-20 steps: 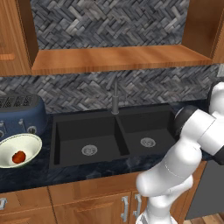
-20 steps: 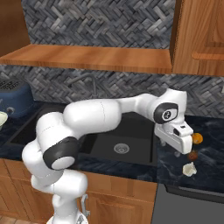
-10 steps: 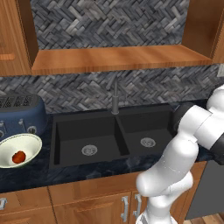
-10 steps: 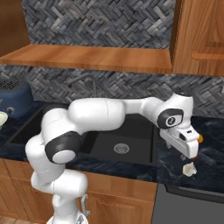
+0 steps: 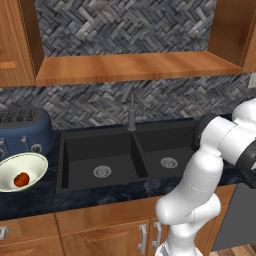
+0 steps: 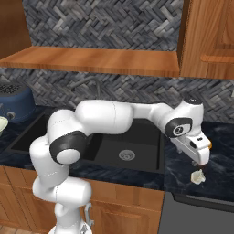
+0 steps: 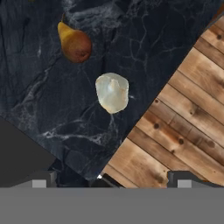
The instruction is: There is a mixed pile of frozen fruits and vegetables on the counter. Locate all the frozen vegetables and place the items in a bowl on the counter. Take all the frozen fruits and defrost them in a running sink.
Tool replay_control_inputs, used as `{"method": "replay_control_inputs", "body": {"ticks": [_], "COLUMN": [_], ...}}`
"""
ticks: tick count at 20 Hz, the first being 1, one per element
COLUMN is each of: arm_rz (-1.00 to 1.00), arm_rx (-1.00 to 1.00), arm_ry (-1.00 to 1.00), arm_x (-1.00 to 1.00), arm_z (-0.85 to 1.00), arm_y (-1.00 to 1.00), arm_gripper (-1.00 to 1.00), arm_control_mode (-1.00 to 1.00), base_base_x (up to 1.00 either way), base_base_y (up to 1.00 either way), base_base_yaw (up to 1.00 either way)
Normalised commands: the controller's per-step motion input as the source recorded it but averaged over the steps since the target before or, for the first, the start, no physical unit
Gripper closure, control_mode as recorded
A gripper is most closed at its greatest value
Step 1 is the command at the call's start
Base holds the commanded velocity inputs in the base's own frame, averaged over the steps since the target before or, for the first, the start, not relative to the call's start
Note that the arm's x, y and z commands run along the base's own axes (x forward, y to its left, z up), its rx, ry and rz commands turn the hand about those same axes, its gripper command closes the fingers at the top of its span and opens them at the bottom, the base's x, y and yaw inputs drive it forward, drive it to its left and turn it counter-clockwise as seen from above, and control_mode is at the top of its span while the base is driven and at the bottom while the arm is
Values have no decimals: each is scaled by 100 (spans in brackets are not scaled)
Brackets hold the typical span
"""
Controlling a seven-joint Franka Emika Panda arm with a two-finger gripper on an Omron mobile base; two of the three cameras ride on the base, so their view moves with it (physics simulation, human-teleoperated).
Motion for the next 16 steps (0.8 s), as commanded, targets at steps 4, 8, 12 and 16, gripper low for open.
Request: {"method": "replay_control_inputs", "body": {"ticks": [4, 8, 12, 16], "arm_rz": [0, 0, 0, 0], "arm_rx": [-2, 0, 0, 0], "arm_ry": [-1, 0, 0, 0], "arm_x": [7, 0, 0, 0], "arm_z": [-9, -17, -11, -6], "arm_y": [-16, -21, -11, -11], "arm_gripper": [-100, -100, -100, -100], "arm_control_mode": [-100, -100, -100, -100], "base_base_x": [0, 0, 0, 0], "base_base_y": [0, 0, 0, 0], "base_base_yaw": [0, 0, 0, 0]}}
